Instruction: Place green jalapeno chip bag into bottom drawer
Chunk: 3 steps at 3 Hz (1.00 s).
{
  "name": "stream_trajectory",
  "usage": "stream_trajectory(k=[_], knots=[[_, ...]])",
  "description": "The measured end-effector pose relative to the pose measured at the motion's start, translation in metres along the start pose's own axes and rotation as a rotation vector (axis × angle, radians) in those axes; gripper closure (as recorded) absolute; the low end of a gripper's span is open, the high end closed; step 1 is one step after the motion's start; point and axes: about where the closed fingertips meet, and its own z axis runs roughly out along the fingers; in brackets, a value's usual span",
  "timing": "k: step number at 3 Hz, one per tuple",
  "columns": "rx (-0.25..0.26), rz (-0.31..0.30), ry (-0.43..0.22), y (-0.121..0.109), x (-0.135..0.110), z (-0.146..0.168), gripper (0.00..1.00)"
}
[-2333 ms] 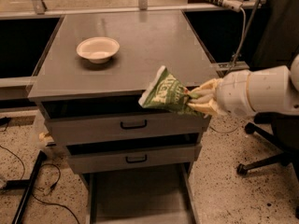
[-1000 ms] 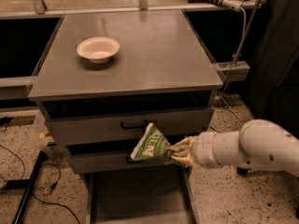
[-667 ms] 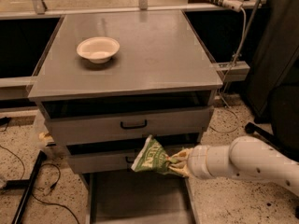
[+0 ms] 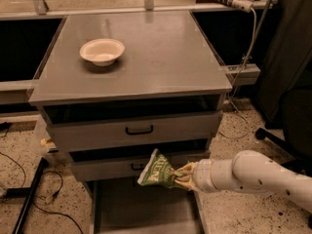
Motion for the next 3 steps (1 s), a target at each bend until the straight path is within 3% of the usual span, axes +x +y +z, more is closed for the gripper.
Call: stream_trajectory(k=[1,3], knots=[[-0.007,0.018,-0.007,-0.001,0.016,0.028,1.0],[-0.011,-0.019,-0.031,0.003,0.089,0.132,1.0]])
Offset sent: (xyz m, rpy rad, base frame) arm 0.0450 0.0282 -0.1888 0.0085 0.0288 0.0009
